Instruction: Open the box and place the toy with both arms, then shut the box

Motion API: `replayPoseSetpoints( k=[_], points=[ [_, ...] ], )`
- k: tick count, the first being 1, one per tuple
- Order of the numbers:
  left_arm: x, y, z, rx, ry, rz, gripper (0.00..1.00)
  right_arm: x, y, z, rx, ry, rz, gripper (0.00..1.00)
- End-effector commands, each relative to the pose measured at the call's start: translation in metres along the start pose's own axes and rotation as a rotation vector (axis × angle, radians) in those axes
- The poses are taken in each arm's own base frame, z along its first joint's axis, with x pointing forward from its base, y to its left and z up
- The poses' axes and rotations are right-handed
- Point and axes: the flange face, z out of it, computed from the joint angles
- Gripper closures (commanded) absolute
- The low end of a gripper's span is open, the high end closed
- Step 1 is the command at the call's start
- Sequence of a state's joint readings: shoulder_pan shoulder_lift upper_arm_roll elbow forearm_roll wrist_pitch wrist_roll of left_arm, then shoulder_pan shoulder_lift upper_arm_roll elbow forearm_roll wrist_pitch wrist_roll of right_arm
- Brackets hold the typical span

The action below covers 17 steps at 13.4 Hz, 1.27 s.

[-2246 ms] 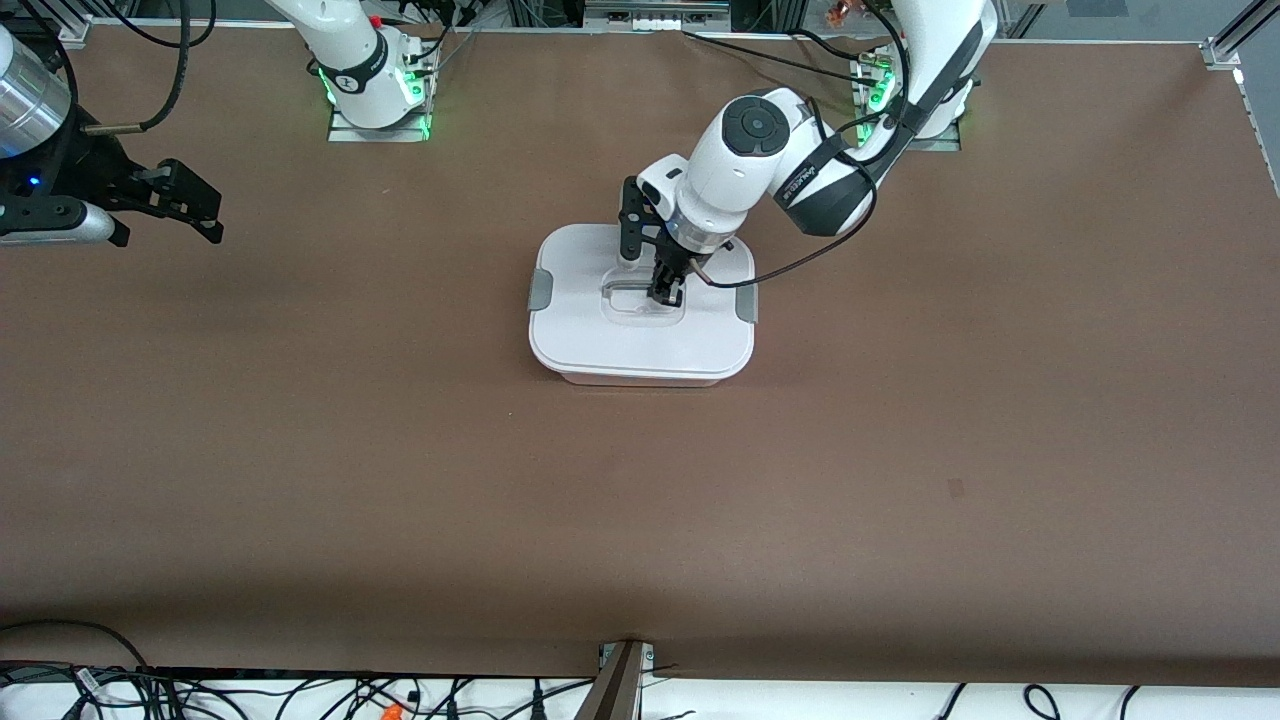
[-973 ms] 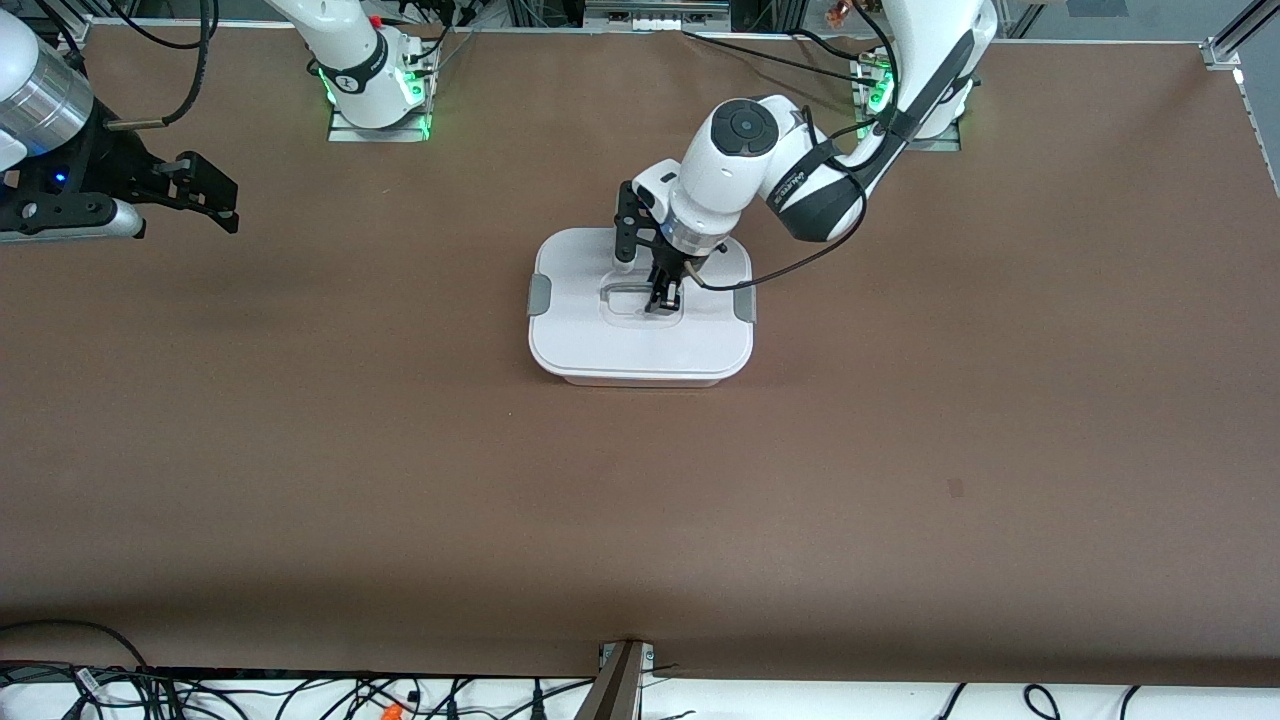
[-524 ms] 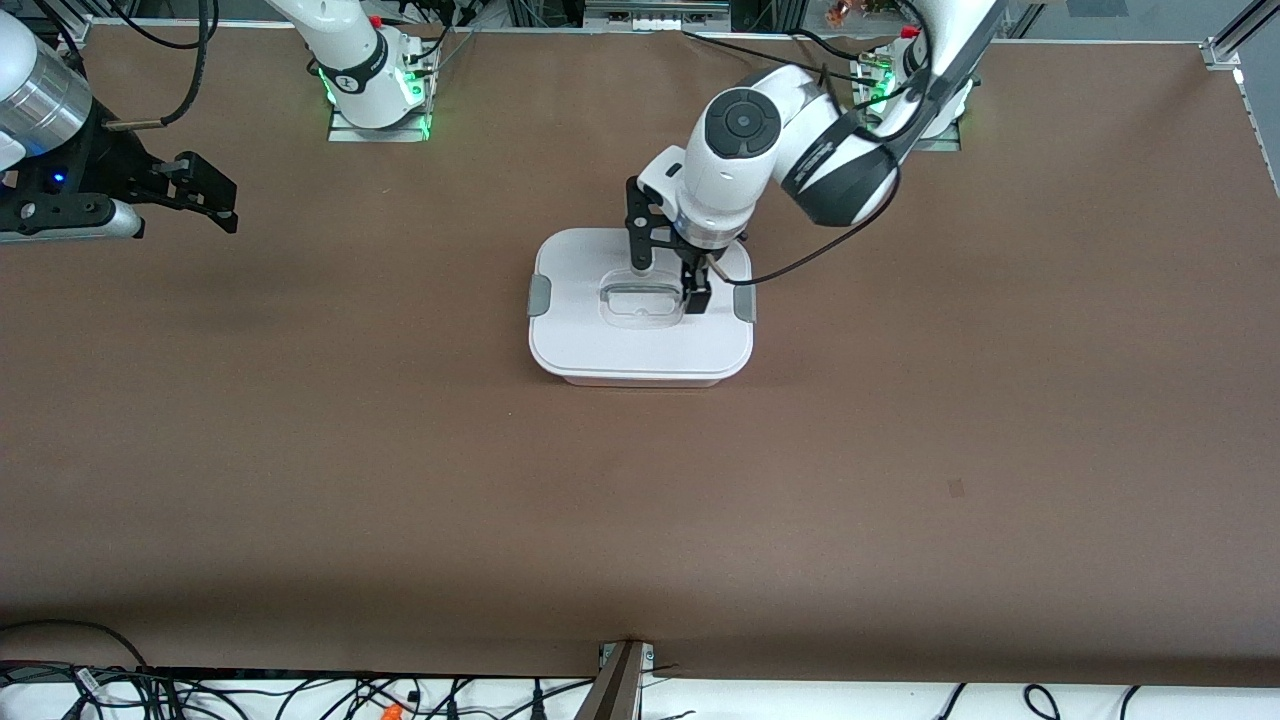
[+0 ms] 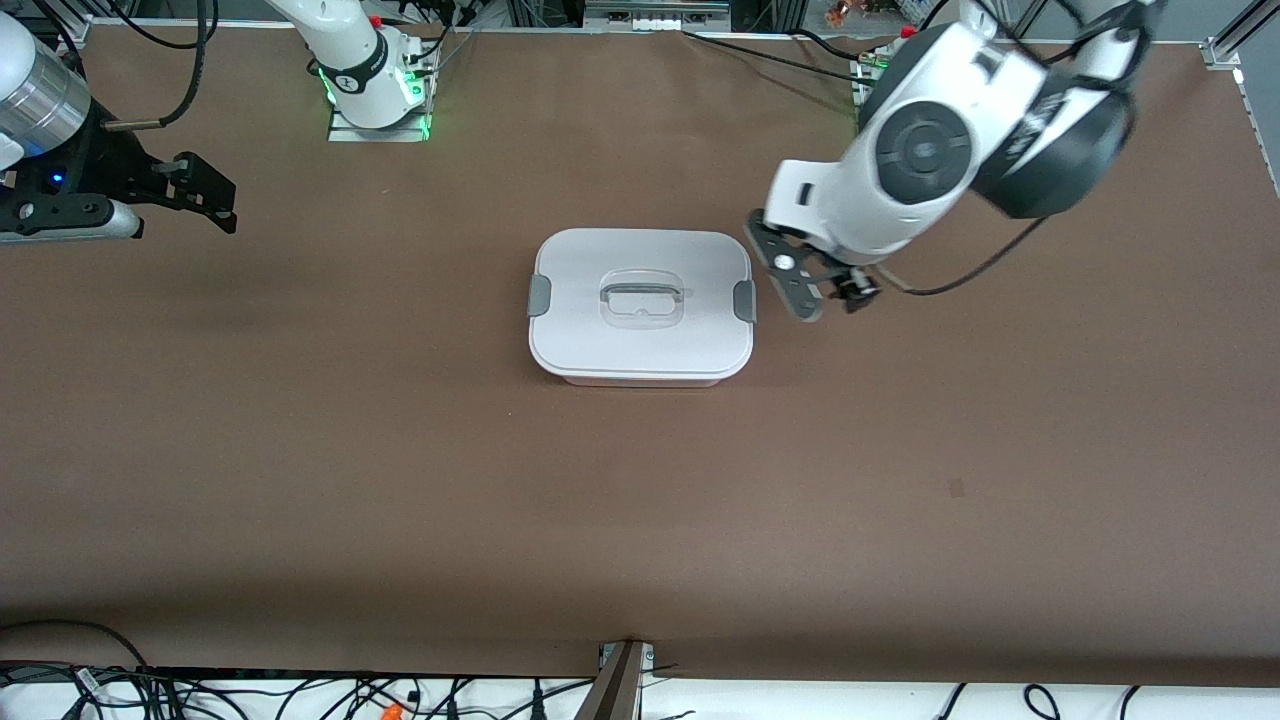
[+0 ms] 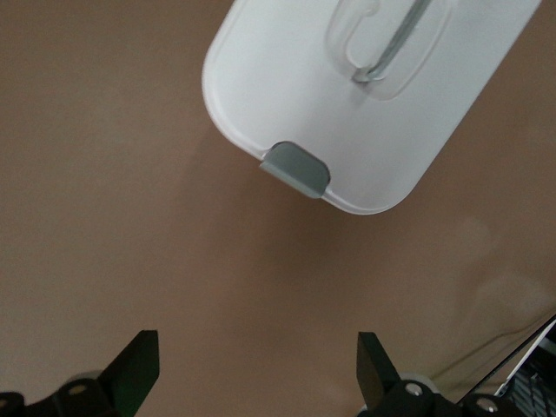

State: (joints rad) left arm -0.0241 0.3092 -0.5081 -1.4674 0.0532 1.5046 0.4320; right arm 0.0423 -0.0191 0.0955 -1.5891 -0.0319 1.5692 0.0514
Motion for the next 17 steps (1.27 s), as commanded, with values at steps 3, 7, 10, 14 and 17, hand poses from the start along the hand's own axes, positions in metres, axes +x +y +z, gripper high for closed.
replayPoseSetpoints(
  k=[3,7,10,14,17],
  points=[
    [-0.08,-0.045,-0.066,0.012,0.025,-0.204,0.0,0.002,0.002,-0.004,0.004,-0.001,-0.008,0.0],
    [-0.153,-0.085,-0.102,0.091,0.116,-0.39,0.0,0.001,0.002,-0.004,0.003,-0.004,-0.008,0.0],
    [-0.183,-0.103,-0.098,0.116,0.148,-0.61,0.0,0.001,0.002,-0.004,0.004,-0.003,-0.008,0.0],
    [-0.193,-0.124,-0.073,0.128,0.215,-0.813,0.0,0.001,0.002,-0.005,0.003,-0.001,-0.008,0.0],
    [-0.205,-0.142,-0.072,0.17,0.315,-0.858,0.0,0.001,0.002,-0.005,0.003,0.001,-0.008,0.0]
  ],
)
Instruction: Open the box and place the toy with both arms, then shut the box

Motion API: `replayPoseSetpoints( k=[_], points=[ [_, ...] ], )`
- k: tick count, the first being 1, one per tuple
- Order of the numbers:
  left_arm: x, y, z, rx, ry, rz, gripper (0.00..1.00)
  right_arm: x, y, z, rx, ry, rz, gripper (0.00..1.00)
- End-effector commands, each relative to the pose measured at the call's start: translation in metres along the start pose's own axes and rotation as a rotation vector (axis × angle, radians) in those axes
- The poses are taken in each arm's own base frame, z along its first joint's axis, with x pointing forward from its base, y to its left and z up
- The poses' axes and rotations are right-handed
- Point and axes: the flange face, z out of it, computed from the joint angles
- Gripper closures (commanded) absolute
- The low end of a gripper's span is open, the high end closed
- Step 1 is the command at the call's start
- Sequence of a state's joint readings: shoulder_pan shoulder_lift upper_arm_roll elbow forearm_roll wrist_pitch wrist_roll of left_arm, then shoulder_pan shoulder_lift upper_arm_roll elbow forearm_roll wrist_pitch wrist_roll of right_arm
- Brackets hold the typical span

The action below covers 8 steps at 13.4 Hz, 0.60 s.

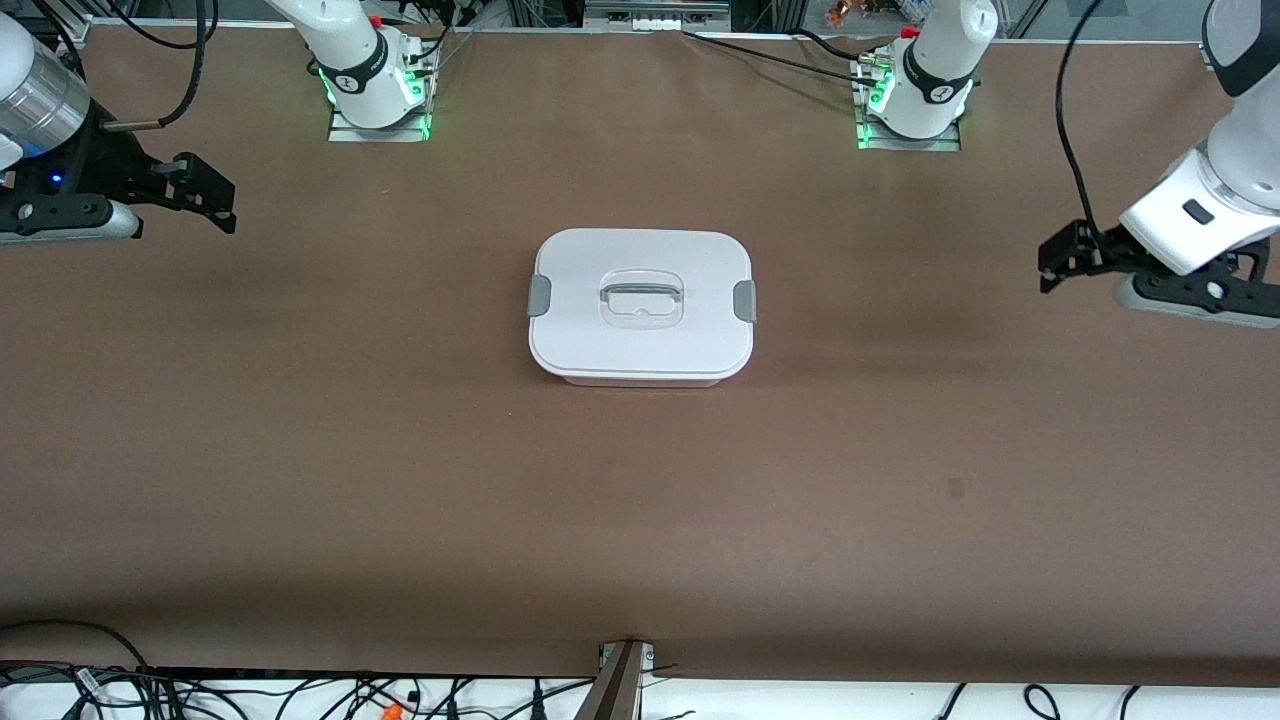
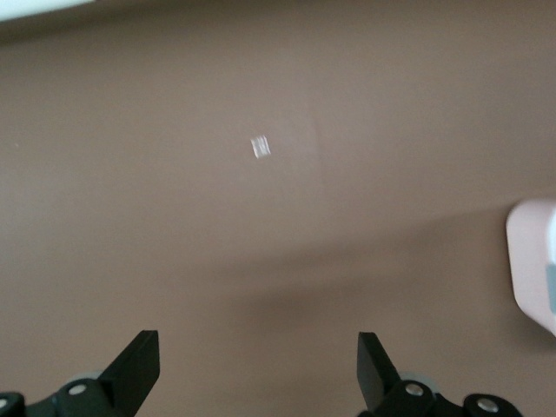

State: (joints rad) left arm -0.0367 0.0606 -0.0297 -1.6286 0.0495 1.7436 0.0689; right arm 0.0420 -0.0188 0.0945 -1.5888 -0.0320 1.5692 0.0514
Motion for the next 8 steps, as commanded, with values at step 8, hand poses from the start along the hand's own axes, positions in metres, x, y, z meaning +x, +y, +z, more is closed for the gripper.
replayPoseSetpoints(
  k=[8],
  points=[
    [-0.028,0.001,-0.003,-0.039,-0.075,-0.155,0.0,0.001,0.002,-0.005,0.003,-0.001,-0.008,0.0]
  ],
)
